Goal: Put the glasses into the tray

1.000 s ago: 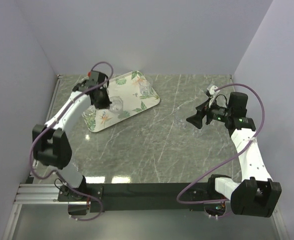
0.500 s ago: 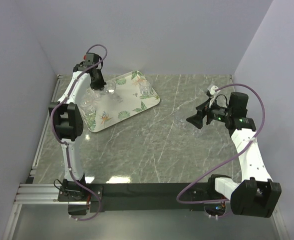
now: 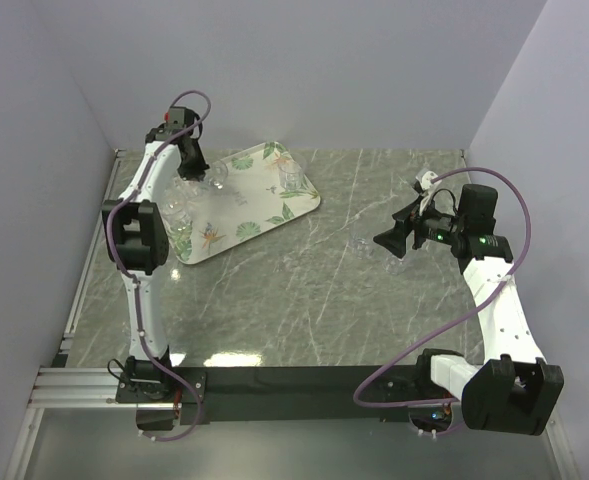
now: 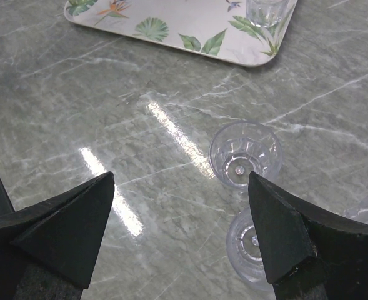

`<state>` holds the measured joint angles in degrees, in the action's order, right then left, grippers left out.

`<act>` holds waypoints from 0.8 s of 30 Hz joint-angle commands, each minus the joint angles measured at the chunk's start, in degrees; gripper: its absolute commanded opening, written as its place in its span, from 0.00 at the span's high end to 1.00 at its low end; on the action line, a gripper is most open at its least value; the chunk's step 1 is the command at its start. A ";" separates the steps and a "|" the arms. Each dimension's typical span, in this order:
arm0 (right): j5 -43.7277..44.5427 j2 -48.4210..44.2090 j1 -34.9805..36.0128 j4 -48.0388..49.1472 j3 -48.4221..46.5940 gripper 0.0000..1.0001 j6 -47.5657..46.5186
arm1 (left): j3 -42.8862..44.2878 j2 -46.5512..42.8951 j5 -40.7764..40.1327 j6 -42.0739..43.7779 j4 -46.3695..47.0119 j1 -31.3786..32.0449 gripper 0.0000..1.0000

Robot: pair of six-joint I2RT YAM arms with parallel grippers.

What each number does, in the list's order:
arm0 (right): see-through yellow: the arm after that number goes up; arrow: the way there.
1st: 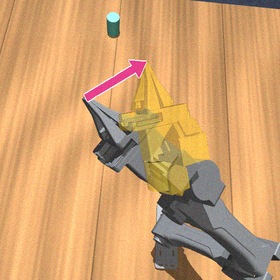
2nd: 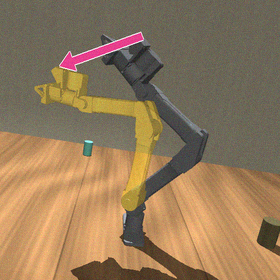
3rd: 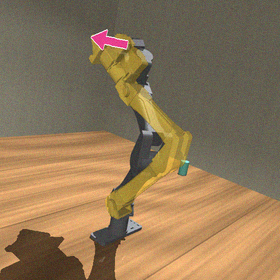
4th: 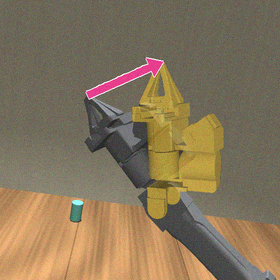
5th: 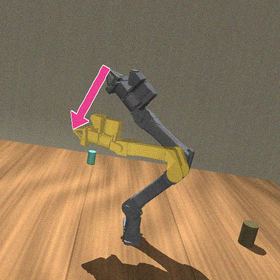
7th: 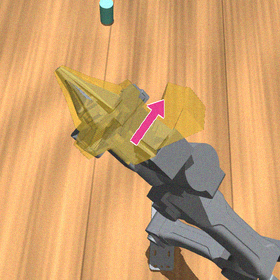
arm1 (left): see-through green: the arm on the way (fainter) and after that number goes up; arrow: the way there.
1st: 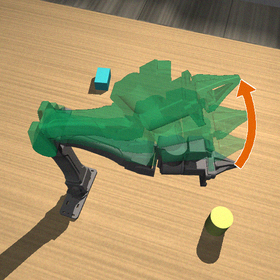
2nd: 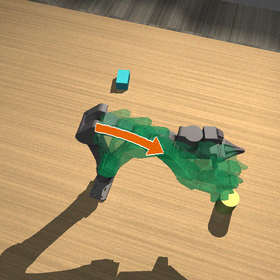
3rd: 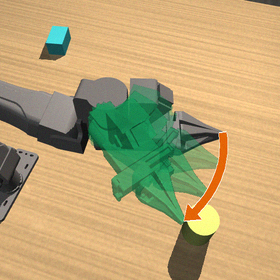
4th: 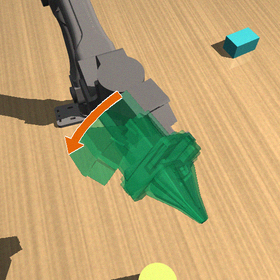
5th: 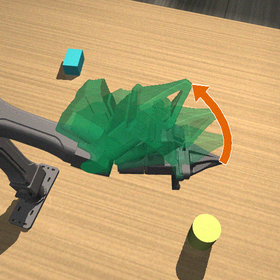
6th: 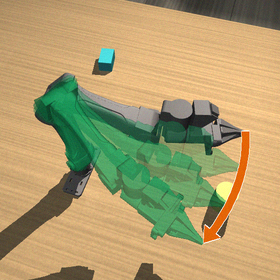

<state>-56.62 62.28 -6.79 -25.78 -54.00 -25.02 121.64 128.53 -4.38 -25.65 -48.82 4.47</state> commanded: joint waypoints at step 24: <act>1.25 -1.63 -1.12 -1.99 -0.58 0.06 -3.37 | -0.85 -12.83 5.61 -1.68 5.57 -0.60 0.43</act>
<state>-55.92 62.28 -7.44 -26.37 -54.00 -26.02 124.07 127.24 -1.30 -26.52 -47.68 4.08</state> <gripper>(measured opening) 0.937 0.547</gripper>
